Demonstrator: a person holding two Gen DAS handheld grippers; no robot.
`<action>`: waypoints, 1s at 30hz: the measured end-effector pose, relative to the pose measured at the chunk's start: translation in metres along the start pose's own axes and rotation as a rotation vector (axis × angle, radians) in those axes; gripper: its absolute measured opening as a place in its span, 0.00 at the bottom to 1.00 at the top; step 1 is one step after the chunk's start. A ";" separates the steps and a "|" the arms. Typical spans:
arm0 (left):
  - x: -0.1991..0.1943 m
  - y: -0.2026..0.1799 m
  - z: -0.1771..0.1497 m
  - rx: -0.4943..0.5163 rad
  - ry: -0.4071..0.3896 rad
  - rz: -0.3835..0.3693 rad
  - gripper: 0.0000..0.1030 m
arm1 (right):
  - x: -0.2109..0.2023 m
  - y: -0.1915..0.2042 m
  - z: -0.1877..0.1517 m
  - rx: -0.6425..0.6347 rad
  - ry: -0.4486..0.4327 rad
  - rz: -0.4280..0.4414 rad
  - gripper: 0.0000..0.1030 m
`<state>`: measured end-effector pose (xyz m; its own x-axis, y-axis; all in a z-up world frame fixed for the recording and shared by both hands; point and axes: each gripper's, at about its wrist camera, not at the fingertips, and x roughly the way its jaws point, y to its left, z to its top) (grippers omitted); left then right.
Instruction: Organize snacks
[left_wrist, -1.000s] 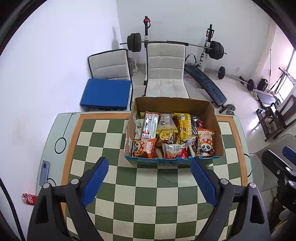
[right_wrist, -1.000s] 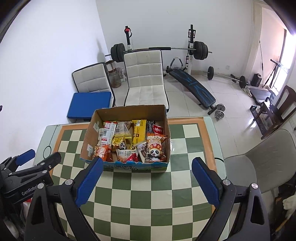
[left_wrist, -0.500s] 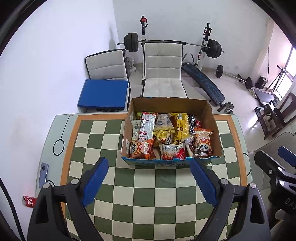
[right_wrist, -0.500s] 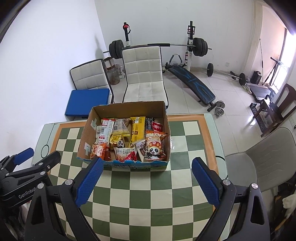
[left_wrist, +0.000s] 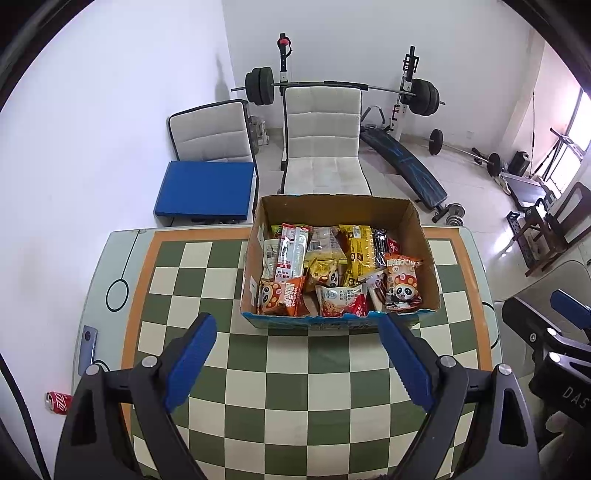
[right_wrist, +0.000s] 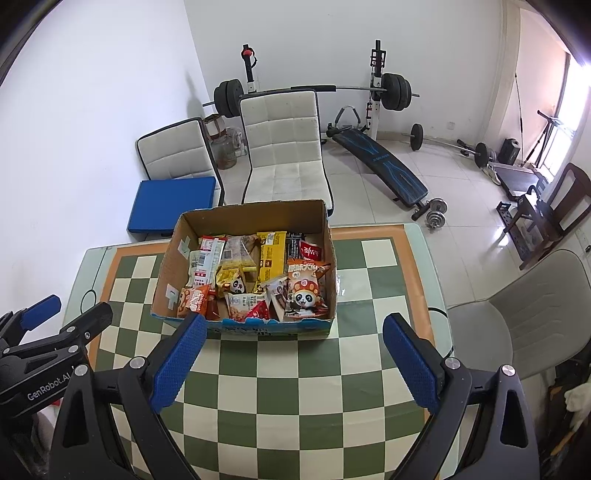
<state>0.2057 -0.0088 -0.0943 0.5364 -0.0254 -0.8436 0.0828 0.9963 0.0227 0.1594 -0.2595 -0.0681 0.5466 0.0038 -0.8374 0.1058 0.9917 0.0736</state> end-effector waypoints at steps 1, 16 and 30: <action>0.000 0.000 0.000 0.002 0.000 0.001 0.88 | 0.000 0.000 0.000 0.001 0.001 0.001 0.95; 0.003 -0.001 -0.005 0.016 0.008 -0.007 0.88 | 0.002 -0.002 -0.006 0.008 0.015 -0.002 0.96; 0.002 -0.003 -0.005 0.023 0.008 -0.010 0.88 | 0.001 -0.002 -0.007 0.010 0.016 -0.001 0.96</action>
<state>0.2022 -0.0112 -0.0990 0.5285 -0.0346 -0.8482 0.1072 0.9939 0.0262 0.1538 -0.2604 -0.0728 0.5331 0.0053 -0.8460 0.1145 0.9903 0.0784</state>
